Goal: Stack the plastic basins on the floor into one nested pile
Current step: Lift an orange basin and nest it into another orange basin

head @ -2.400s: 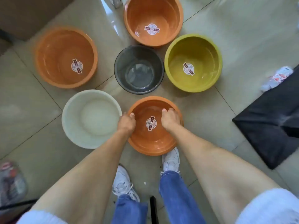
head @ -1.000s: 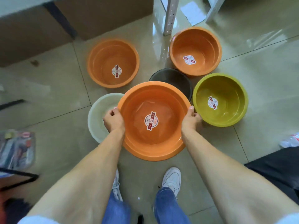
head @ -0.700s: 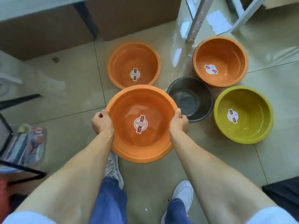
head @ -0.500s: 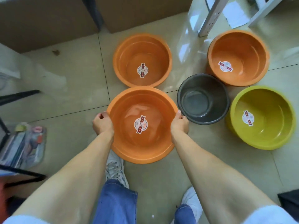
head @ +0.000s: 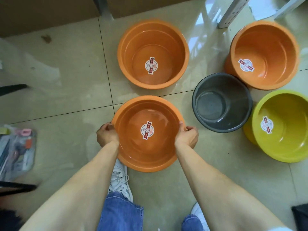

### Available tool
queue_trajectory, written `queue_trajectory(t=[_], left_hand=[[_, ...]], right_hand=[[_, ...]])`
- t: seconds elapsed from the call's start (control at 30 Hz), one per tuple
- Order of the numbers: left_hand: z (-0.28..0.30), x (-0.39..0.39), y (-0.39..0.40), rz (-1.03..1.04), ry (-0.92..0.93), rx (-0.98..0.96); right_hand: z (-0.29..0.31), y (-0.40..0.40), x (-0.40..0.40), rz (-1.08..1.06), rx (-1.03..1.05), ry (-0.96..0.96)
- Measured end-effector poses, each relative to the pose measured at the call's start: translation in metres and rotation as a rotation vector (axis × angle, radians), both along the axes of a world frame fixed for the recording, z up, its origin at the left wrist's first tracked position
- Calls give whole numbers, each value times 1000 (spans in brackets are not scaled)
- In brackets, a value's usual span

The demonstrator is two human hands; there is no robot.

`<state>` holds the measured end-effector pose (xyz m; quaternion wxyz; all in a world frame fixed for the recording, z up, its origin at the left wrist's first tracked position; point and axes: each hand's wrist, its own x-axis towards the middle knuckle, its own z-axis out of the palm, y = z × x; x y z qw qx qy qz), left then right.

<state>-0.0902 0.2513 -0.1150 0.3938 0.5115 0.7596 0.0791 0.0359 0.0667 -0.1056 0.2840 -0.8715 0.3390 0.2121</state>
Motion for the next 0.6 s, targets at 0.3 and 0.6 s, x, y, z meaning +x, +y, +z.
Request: queue_trajectory(t=[0.3,0.6], left_hand=[[13,102,41,-92,-246,2],[-12,194,99,-1,-421,-122]], right_hand=[[5,51,86,61,128,-131],[-22,109,196,-59,483,-171]])
